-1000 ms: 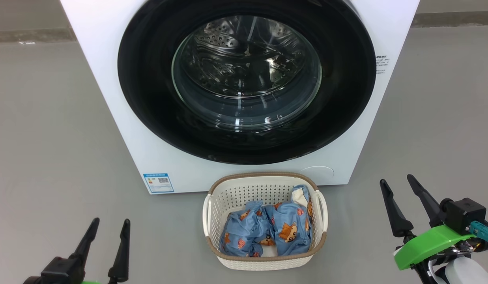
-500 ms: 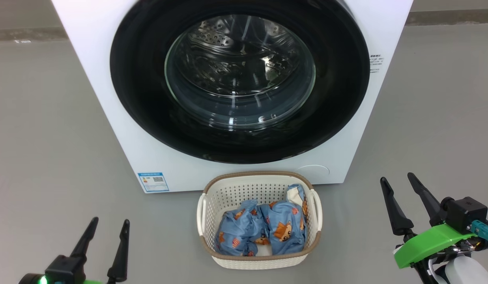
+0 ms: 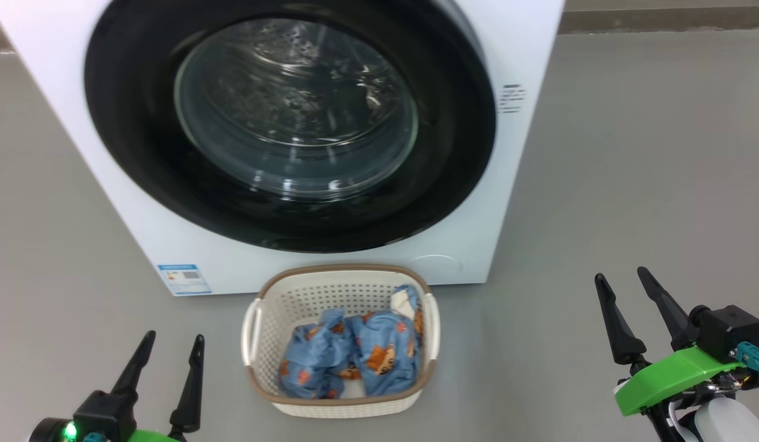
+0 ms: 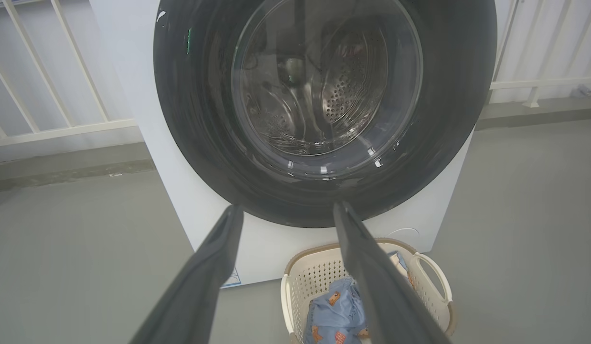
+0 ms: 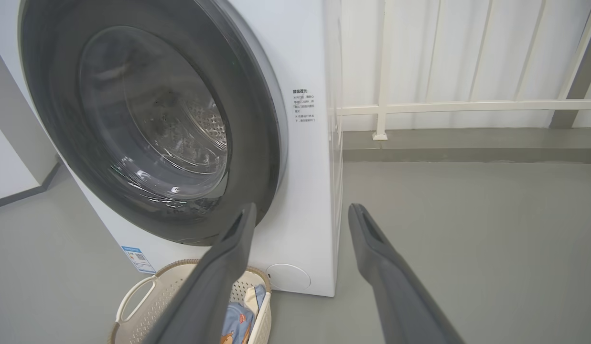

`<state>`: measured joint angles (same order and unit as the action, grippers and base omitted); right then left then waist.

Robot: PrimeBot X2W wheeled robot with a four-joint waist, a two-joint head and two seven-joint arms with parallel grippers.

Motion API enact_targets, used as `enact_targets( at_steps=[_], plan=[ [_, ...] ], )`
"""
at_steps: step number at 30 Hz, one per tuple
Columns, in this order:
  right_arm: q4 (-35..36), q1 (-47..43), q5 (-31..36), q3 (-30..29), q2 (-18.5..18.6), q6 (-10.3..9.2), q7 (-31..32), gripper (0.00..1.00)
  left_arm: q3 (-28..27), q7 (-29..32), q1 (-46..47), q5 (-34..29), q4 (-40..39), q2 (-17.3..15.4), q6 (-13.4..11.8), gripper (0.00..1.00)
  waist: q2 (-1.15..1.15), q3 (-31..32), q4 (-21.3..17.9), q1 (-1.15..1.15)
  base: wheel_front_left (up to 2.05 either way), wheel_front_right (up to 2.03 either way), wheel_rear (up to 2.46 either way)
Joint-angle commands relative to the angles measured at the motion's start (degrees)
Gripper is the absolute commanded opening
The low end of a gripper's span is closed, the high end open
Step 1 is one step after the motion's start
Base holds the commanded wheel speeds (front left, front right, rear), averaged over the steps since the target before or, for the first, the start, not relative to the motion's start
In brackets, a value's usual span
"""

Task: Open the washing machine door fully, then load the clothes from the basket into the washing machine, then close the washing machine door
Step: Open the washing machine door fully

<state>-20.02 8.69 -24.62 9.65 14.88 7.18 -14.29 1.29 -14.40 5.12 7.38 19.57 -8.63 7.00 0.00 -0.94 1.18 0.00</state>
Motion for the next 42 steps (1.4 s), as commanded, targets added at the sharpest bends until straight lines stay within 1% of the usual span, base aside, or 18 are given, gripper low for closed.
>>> enact_targets(
  at_steps=[1,8,11,16,22,29,30,31,33,34,38,41,42],
  plan=[
    [1.29,1.82,0.40,0.81,0.88,0.31,-0.71,1.00,-1.79,-0.60,2.73,-0.66,-1.48,-0.88,-0.23,1.00,0.00,0.00,0.01,0.00,1.23,1.23,-2.46],
    [1.32,2.27,0.35,0.94,0.84,0.31,-0.71,1.00,-2.07,-0.60,3.03,-0.80,-1.61,-0.70,-0.15,1.00,0.00,-0.30,-0.20,0.00,1.23,1.23,-2.46],
    [1.39,2.34,0.34,0.88,0.83,0.31,-0.71,1.00,-2.61,-0.60,3.23,1.48,-2.30,0.41,0.05,1.00,0.00,-0.35,-0.29,0.00,1.22,1.22,-2.43],
    [1.24,2.32,0.30,0.69,0.82,0.31,-0.71,1.00,-2.47,-0.60,3.08,2.30,-2.14,0.09,0.26,1.00,0.00,-0.22,-0.38,0.00,0.95,0.95,-1.91],
    [1.00,2.30,0.14,0.65,0.72,0.31,-0.71,1.00,-1.94,-0.60,3.11,2.47,-1.84,-0.12,0.36,1.00,0.00,-0.20,-0.24,0.00,0.52,0.52,-1.04],
    [0.41,3.32,-0.31,1.49,0.71,0.31,-0.71,1.00,-1.73,-0.60,2.91,2.49,-1.68,0.25,0.41,1.00,0.00,-0.49,0.34,0.00,0.07,0.07,-0.15],
    [0.31,3.63,-0.71,1.76,0.66,0.31,-0.71,0.89,-1.75,-0.60,2.83,2.53,-1.62,0.37,0.42,1.00,0.00,-0.50,0.43,0.00,0.00,0.00,0.00],
    [0.19,4.02,-1.25,2.09,0.63,0.31,-0.71,0.44,-1.78,-0.60,2.74,2.60,-1.56,0.49,0.42,1.00,0.00,-0.52,0.52,0.00,0.00,0.00,0.00],
    [0.09,5.18,-2.65,2.35,0.39,0.31,-0.71,0.05,-1.81,-0.60,2.51,2.66,-1.56,0.71,0.43,1.00,0.00,-0.60,0.69,0.00,0.00,0.00,0.00],
    [0.07,5.88,-3.57,2.43,0.17,0.31,-0.71,0.00,-1.82,-0.60,2.40,2.69,-1.57,0.85,0.43,1.00,0.00,-0.66,0.78,0.00,0.00,0.00,0.00],
    [-0.04,9.66,-9.83,3.31,-0.95,0.31,-0.71,0.00,-1.58,-0.60,2.07,2.79,-1.52,1.58,0.44,1.00,0.00,-1.05,1.34,0.00,0.00,0.00,0.00],
    [1.78,13.45,-19.39,4.18,-2.12,0.31,-0.71,0.00,-1.16,-0.60,2.39,2.89,-1.58,2.08,0.45,1.00,0.00,-1.90,2.07,0.00,0.00,0.00,0.00],
    [2.79,14.85,-22.39,4.72,-1.90,0.31,-0.71,0.00,-1.00,-0.60,2.55,2.92,-1.69,2.25,0.46,1.00,0.00,-2.31,2.34,0.00,0.00,0.00,0.00]
  ],
)
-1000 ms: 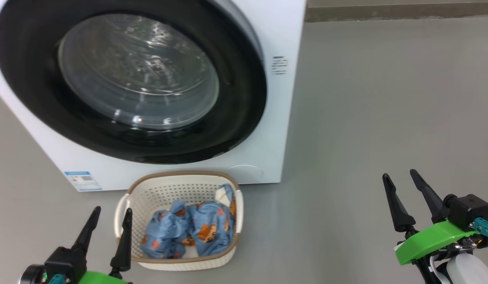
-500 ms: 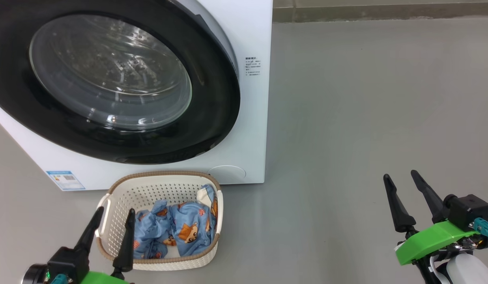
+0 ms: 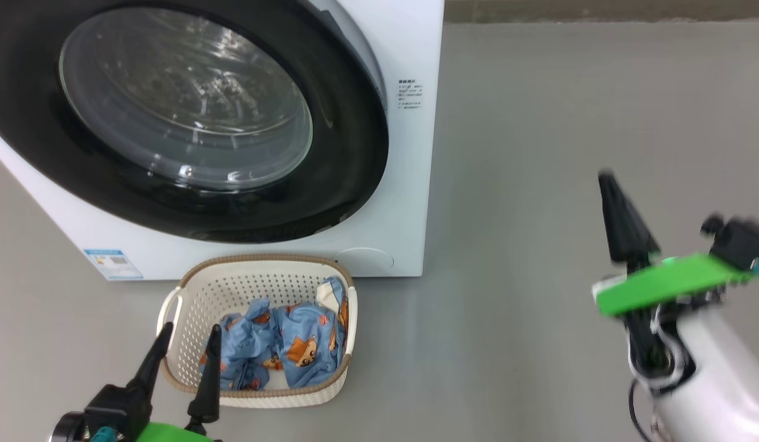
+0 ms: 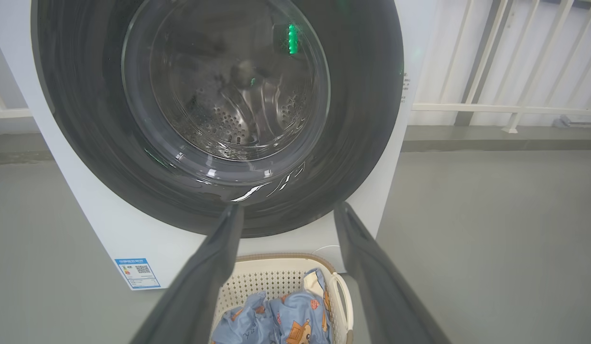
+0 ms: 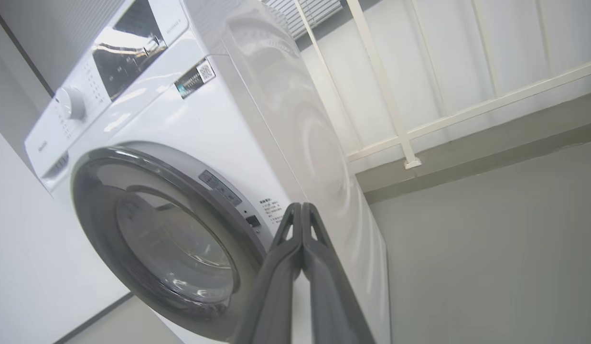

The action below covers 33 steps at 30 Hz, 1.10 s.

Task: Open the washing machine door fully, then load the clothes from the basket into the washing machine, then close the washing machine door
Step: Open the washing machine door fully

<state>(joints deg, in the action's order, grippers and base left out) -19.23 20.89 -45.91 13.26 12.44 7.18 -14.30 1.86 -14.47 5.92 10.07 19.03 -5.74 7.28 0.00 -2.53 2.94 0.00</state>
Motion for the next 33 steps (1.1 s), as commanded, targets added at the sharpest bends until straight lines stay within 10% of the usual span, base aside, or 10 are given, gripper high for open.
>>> enact_targets(
  at_steps=[1,13,33],
  plan=[
    [2.81,3.96,-3.66,1.76,1.02,0.31,-0.70,0.00,-1.39,-0.52,1.93,0.24,-1.28,-0.47,0.18,1.00,0.00,-1.12,0.87,0.00,0.00,0.00,0.00],
    [3.15,20.21,-33.28,9.63,7.18,0.31,3.20,0.00,2.52,-0.52,6.23,1.55,-2.24,0.81,0.20,1.00,0.00,-8.32,6.23,0.00,0.00,0.00,0.00],
    [-2.45,39.04,-48.55,15.01,13.03,0.31,30.14,0.00,5.58,-0.52,11.93,4.34,-7.16,2.78,0.21,1.00,0.00,-21.20,13.53,0.00,0.00,0.00,0.00]
  ],
)
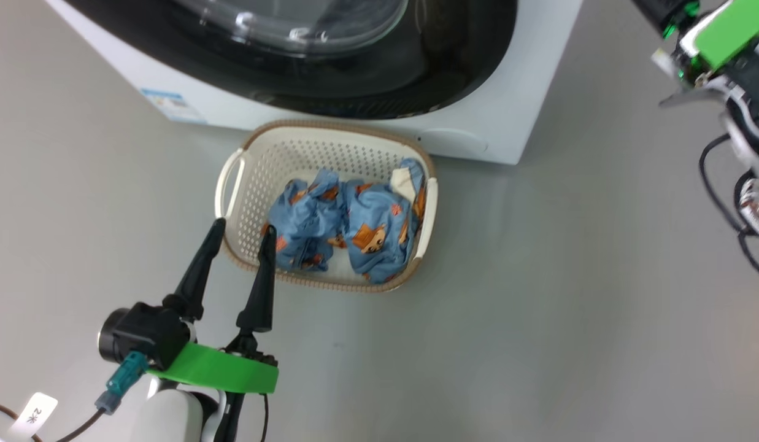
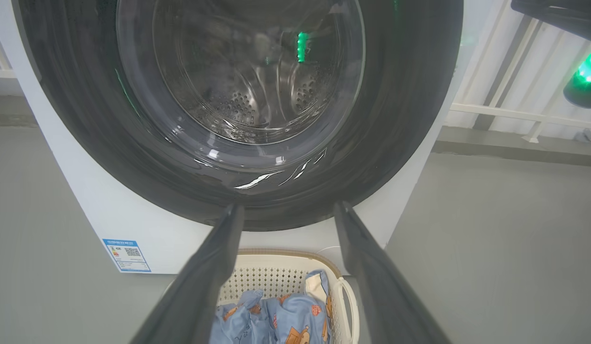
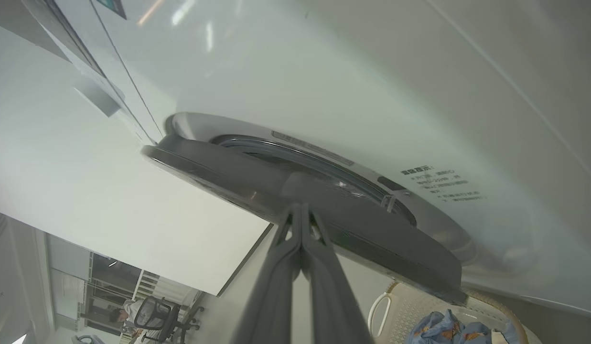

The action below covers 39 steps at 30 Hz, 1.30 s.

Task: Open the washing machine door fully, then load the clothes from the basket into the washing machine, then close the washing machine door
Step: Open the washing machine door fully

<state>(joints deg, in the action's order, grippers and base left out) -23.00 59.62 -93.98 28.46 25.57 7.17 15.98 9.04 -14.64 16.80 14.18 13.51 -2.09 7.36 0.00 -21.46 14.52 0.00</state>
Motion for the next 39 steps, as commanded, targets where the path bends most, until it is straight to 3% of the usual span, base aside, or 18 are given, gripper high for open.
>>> enact_targets(
  at_steps=[1,11,29,39],
  plan=[
    [0.79,0.88,-0.80,-0.37,-0.19,0.32,1.03,0.00,-1.60,-0.36,1.22,0.41,-1.75,-0.84,0.13,1.00,0.00,-2.73,2.17,0.00,0.00,0.00,0.00],
    [-2.02,6.73,0.39,-0.44,-1.36,0.32,8.97,0.00,0.41,-0.36,3.19,3.45,-3.64,-0.80,-0.12,1.00,0.00,-7.21,4.15,0.00,0.00,0.00,0.00],
    [-2.73,10.87,4.16,-0.03,-2.83,0.32,8.74,0.00,2.71,-0.36,4.96,5.59,-4.73,-0.79,-1.35,1.00,0.00,-10.30,6.12,0.00,0.00,0.00,0.00],
    [-1.97,7.20,3.56,1.58,-3.33,0.32,10.67,0.00,2.49,-0.36,3.83,4.71,-4.06,-0.79,-1.69,1.00,0.00,-6.88,5.69,0.00,0.00,0.00,0.00]
  ],
)
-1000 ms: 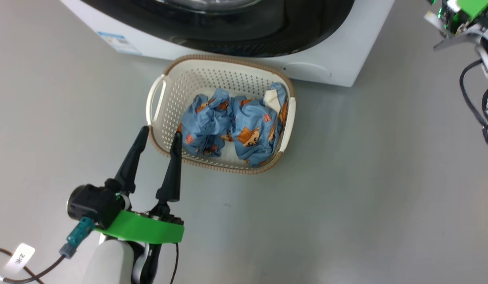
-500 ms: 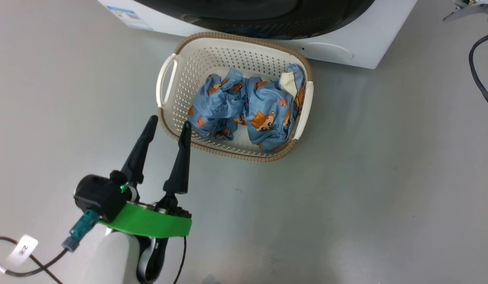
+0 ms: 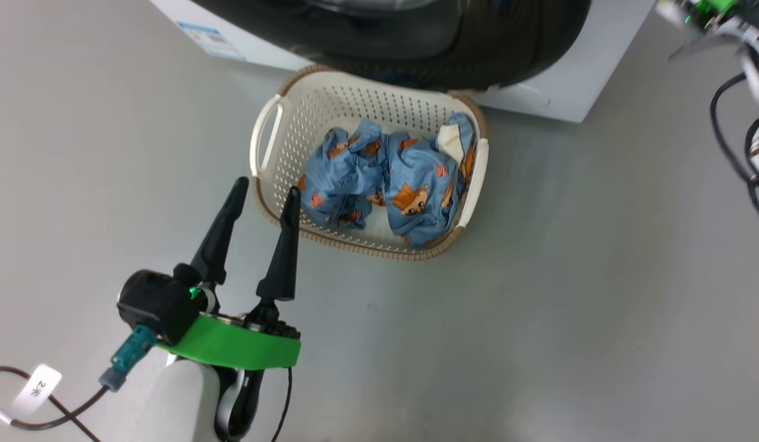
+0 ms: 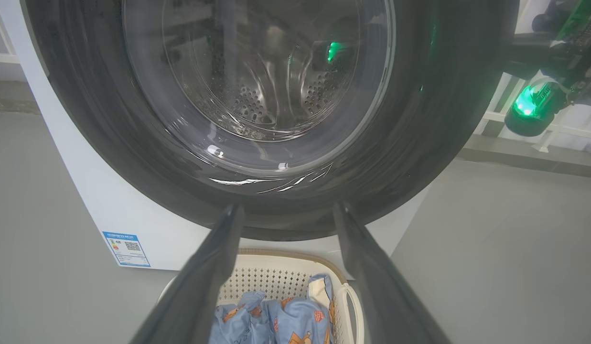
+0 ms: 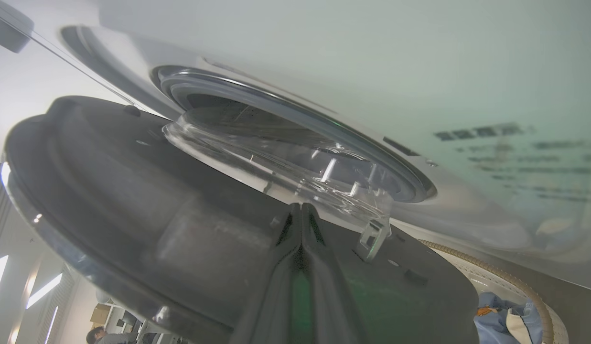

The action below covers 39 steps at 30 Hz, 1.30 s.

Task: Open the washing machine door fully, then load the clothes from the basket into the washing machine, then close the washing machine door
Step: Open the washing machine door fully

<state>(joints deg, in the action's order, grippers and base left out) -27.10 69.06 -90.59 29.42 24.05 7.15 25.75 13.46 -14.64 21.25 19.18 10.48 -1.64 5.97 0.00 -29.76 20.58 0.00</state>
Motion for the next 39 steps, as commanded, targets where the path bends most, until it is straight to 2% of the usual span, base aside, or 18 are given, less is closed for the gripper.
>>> enact_targets(
  at_steps=[1,21,39],
  plan=[
    [2.25,-2.87,0.09,0.86,-1.92,0.34,1.13,0.00,-2.05,-0.36,-0.92,-0.43,-0.96,-1.24,-0.30,1.00,0.00,1.96,-0.47,0.00,0.00,0.00,0.00],
    [5.36,-14.35,-0.69,4.07,-4.15,0.34,4.00,0.00,-3.32,-0.36,-6.81,-2.16,0.44,-1.24,0.52,1.00,0.00,11.65,-0.26,0.00,0.00,0.00,0.00],
    [8.62,-21.76,-0.50,7.26,-8.96,0.34,6.98,0.00,-3.72,-0.36,-9.75,-2.80,2.63,-1.24,0.91,1.00,0.00,16.41,1.28,0.00,0.00,0.00,0.00]
  ],
)
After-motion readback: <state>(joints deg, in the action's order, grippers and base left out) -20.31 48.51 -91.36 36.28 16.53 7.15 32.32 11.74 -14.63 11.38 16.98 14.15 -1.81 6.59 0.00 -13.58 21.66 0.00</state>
